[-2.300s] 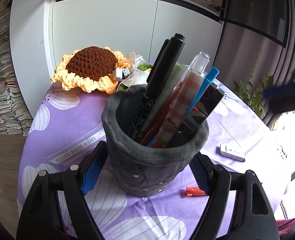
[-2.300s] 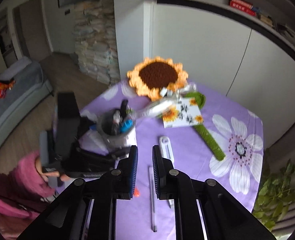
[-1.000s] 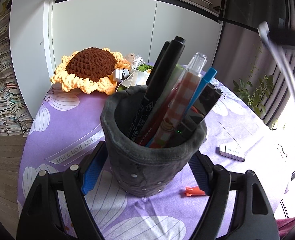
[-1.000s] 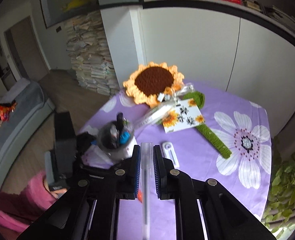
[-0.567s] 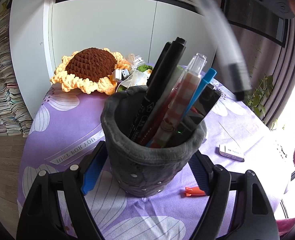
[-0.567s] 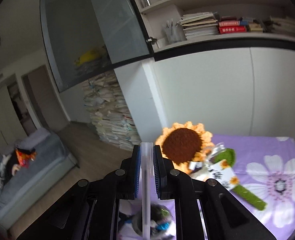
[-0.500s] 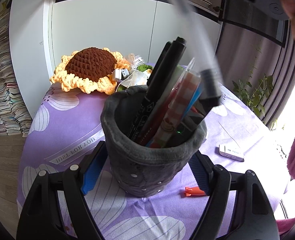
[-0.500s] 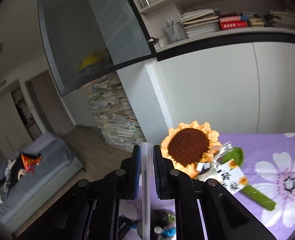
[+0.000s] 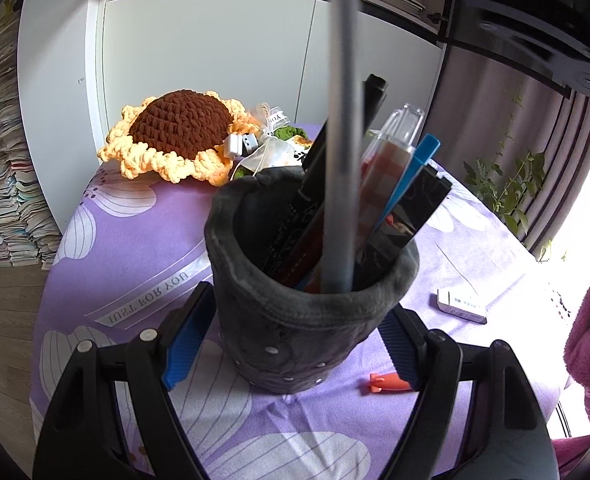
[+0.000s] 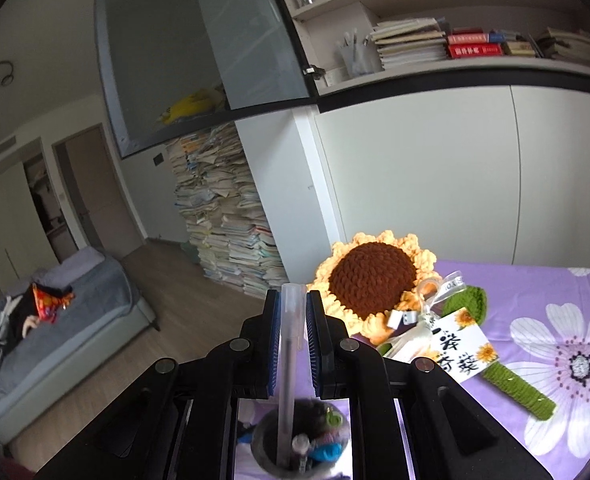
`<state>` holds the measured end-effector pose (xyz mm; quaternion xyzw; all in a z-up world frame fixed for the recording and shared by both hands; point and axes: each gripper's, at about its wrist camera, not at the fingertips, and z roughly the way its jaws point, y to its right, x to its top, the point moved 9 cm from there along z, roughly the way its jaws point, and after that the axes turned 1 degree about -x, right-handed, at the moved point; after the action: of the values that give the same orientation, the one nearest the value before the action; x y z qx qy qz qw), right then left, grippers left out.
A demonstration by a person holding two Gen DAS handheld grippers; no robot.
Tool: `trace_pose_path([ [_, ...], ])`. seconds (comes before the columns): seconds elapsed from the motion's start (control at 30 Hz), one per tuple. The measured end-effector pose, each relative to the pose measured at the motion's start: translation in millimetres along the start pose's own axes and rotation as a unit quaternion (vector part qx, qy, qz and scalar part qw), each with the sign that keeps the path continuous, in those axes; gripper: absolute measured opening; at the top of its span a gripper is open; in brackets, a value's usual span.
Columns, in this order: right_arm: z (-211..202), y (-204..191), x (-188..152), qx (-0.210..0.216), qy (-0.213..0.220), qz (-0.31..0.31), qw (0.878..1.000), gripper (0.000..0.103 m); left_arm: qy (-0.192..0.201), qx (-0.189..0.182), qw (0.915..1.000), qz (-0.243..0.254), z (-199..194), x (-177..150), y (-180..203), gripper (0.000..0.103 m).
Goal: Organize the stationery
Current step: 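Carry the clear pen with the right gripper and drop it into the holder, then grasp the orange item with the right gripper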
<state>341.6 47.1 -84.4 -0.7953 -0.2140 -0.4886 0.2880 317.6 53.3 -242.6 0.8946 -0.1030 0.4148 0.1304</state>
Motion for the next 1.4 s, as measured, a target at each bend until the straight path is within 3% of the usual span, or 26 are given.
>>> trace_pose_path([
  [0.27, -30.2, -14.2, -23.6, -0.03, -0.034, -0.05, 0.998, 0.013, 0.001, 0.002, 1.0, 0.001, 0.6, 0.6, -1.1, 0.078],
  [0.4, -24.0, -0.8, -44.4, -0.04, -0.077, -0.027, 0.996, 0.013, 0.001, 0.003, 1.0, 0.0, 0.4, 0.6, -2.2, 0.078],
  [0.53, -38.2, 15.8, -53.8, -0.041, -0.084, 0.008, 0.996, 0.014, 0.001, 0.003, 1.0, 0.001, 0.5, 1.0, -3.0, 0.078],
  [0.6, -44.1, 21.3, -64.0, -0.04, -0.107, 0.001, 0.993, 0.018, 0.001, 0.003, 1.0, 0.0, 0.2, 0.8, -2.9, 0.079],
  [0.7, -43.4, 29.2, -97.1, -0.044, -0.17, -0.023, 0.984, 0.019, 0.004, 0.005, 1.0, 0.002, -1.0, 1.3, -2.6, 0.079],
  [0.8, -36.2, 36.6, -147.4, -0.048, -0.255, -0.043, 0.965, 0.021, 0.004, 0.006, 1.0, 0.003, -1.0, 1.4, -2.6, 0.079],
  [0.93, -28.6, 39.6, -194.6, -0.066, -0.314, -0.087, 0.943, 0.022, 0.002, 0.007, 1.0, 0.002, -0.6, 0.8, -3.3, 0.079],
  [1.23, -22.8, 52.4, -209.1, -0.068, -0.314, -0.082, 0.943, 0.024, 0.002, 0.007, 1.0, 0.002, -0.5, 0.6, -3.3, 0.079],
  [1.3, -25.8, 51.3, -206.5, -0.061, -0.306, -0.081, 0.946, 0.015, 0.002, 0.007, 1.0, 0.002, -0.2, 0.7, -3.0, 0.079],
  [1.4, -35.0, 45.8, -199.5, -0.044, -0.296, -0.081, 0.951, 0.014, 0.002, 0.007, 1.0, 0.002, -0.3, 0.6, -3.1, 0.079],
])
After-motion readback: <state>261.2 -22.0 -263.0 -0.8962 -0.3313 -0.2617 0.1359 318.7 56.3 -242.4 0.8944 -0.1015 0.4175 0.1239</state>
